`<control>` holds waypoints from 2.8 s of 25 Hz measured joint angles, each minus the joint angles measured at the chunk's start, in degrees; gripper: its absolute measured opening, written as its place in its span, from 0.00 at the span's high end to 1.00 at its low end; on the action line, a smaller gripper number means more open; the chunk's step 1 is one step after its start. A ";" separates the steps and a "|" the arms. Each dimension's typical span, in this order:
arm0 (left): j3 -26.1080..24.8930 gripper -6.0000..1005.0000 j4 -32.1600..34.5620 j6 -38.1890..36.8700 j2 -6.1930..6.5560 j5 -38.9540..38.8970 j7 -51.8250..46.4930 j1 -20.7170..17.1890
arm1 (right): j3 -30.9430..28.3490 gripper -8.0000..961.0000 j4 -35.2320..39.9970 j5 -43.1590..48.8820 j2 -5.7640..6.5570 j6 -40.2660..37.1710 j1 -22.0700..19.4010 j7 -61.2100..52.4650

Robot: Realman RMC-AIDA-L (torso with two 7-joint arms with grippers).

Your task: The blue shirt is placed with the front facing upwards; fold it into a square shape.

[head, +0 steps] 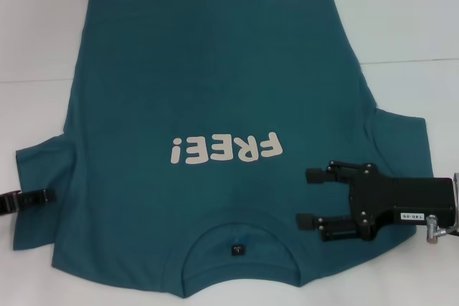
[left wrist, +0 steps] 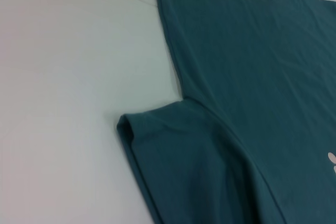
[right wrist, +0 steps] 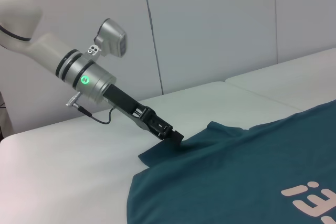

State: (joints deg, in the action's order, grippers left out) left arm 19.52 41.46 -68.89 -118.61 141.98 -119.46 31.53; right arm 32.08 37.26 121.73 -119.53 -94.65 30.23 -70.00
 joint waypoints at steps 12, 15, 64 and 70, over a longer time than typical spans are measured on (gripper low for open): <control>0.19 0.45 -0.24 1.36 0.37 -0.09 0.95 1.03 | 0.00 0.05 0.00 0.00 0.00 -0.02 -0.09 -0.30; 0.19 0.59 -0.58 1.40 0.39 -0.02 1.80 1.24 | 0.06 0.05 0.02 0.00 0.00 -0.03 -0.08 -0.31; 2.42 0.94 5.81 -1.14 4.19 7.33 1.77 4.04 | -0.09 0.05 0.31 -0.35 0.00 0.44 0.14 -0.49; 2.46 0.93 5.80 -0.39 4.58 9.31 1.78 4.87 | -0.09 0.05 0.23 -0.36 0.00 0.44 0.11 -0.49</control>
State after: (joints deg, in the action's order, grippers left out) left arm 21.97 47.25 -69.29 -114.03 151.29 -117.68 36.40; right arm 31.99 37.49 121.38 -119.53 -94.21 30.33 -70.49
